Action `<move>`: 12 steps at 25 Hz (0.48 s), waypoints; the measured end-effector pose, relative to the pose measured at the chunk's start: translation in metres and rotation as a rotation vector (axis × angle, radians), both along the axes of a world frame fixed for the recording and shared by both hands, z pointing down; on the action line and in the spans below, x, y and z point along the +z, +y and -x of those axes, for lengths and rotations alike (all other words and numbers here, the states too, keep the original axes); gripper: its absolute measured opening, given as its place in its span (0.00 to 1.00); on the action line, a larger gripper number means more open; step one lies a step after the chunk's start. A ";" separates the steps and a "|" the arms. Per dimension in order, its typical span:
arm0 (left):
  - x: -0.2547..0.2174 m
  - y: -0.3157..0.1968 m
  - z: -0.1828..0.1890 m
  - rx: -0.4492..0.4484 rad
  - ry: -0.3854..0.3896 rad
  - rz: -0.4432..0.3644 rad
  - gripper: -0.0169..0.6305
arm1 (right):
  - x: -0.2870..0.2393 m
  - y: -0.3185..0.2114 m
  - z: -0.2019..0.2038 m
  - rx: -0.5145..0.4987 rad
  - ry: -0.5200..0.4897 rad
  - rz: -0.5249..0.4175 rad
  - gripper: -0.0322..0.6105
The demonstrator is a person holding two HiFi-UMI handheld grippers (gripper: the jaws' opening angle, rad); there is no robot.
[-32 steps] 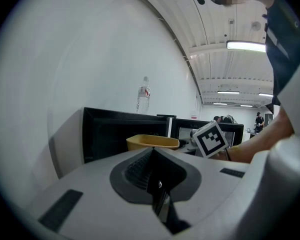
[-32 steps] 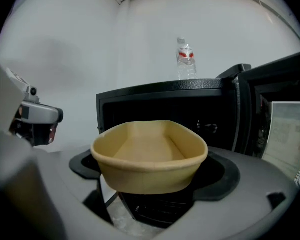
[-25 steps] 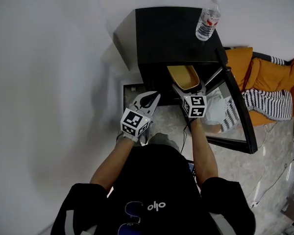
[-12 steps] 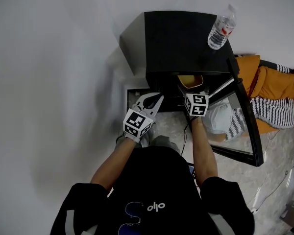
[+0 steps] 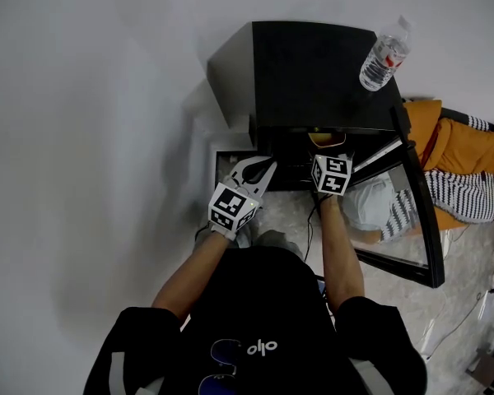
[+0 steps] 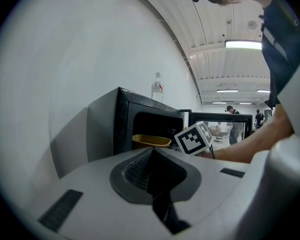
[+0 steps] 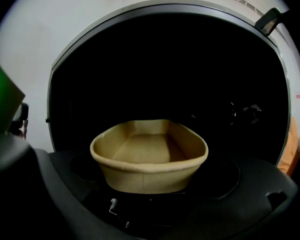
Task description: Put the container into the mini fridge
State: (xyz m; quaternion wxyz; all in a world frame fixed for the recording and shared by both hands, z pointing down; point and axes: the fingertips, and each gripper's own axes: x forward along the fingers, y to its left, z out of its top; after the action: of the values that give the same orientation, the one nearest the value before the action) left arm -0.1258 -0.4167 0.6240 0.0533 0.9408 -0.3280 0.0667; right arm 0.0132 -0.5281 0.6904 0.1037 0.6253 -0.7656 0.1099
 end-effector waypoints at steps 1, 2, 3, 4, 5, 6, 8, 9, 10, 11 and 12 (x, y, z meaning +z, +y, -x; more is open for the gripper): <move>0.000 -0.001 0.001 -0.002 0.001 0.001 0.04 | 0.001 -0.001 0.000 0.003 0.006 0.001 0.91; 0.001 -0.002 0.003 -0.005 0.002 0.001 0.04 | 0.001 -0.002 0.000 0.006 0.014 0.003 0.91; 0.001 -0.003 0.004 -0.007 0.003 0.001 0.04 | 0.002 -0.002 0.000 0.008 0.023 0.004 0.91; 0.000 -0.004 0.006 -0.008 0.004 -0.001 0.04 | 0.002 -0.003 0.001 0.011 0.032 0.005 0.91; 0.000 -0.005 0.006 -0.009 0.003 -0.002 0.04 | 0.002 -0.003 0.001 0.012 0.037 0.004 0.91; 0.001 -0.006 0.007 -0.009 0.003 -0.003 0.04 | 0.002 -0.004 0.002 0.013 0.039 0.002 0.91; 0.002 -0.007 0.007 -0.008 0.003 -0.004 0.04 | 0.002 -0.004 0.003 0.013 0.037 -0.003 0.91; 0.002 -0.006 0.007 -0.007 0.003 -0.004 0.04 | 0.002 -0.004 0.003 0.016 0.036 -0.006 0.91; 0.003 -0.006 0.008 -0.008 0.003 -0.004 0.04 | 0.002 -0.004 0.002 0.023 0.035 -0.009 0.91; 0.003 -0.006 0.009 -0.009 0.004 -0.003 0.04 | 0.002 -0.003 0.001 0.031 0.032 -0.012 0.91; 0.003 -0.005 0.010 -0.012 0.005 -0.002 0.04 | 0.002 -0.003 0.000 0.036 0.025 -0.013 0.91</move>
State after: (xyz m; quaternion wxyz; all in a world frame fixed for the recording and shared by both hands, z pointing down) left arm -0.1360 -0.4218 0.6272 0.0535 0.9391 -0.3334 0.0637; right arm 0.0129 -0.5306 0.6923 0.1071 0.6410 -0.7536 0.0990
